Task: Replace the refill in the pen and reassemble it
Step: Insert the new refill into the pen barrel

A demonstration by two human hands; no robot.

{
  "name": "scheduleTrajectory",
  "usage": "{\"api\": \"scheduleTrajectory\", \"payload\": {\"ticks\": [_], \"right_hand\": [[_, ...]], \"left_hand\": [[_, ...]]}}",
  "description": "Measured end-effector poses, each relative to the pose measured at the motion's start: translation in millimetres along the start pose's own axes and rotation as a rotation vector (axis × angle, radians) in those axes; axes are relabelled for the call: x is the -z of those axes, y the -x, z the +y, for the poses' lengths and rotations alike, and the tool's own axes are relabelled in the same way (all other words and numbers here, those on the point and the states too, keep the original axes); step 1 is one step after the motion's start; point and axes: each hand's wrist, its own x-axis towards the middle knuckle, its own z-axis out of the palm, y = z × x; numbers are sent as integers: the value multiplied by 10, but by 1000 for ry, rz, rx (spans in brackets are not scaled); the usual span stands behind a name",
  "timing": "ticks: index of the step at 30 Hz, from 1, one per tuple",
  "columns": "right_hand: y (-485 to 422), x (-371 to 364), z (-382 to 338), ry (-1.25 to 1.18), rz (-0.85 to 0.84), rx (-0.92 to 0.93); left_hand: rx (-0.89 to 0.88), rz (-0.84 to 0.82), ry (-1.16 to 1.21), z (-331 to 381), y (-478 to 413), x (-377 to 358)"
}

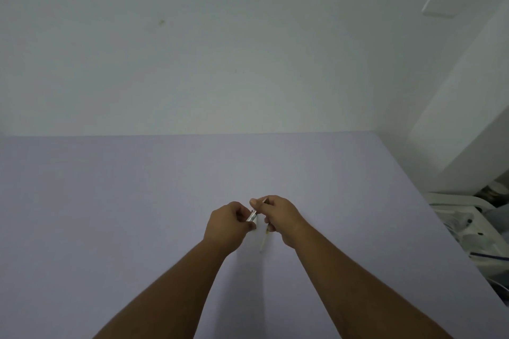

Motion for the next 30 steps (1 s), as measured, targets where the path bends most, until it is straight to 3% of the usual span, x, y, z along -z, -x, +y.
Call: {"api": "scheduleTrajectory", "payload": {"ticks": [12, 17, 21, 25, 30], "right_hand": [[-28, -32, 29, -59, 70, -7], [-187, 12, -52, -72, 124, 6], [-416, 83, 46, 148, 255, -5], [-581, -20, 230, 535, 216, -33], [-788, -211, 398, 666, 226, -107]], "left_hand": [[9, 4, -10, 10, -22, -6], [136, 12, 159, -62, -92, 52], [245, -30, 291, -205, -126, 75], [364, -88, 436, -310, -141, 66], [453, -150, 532, -398, -209, 56]]}}
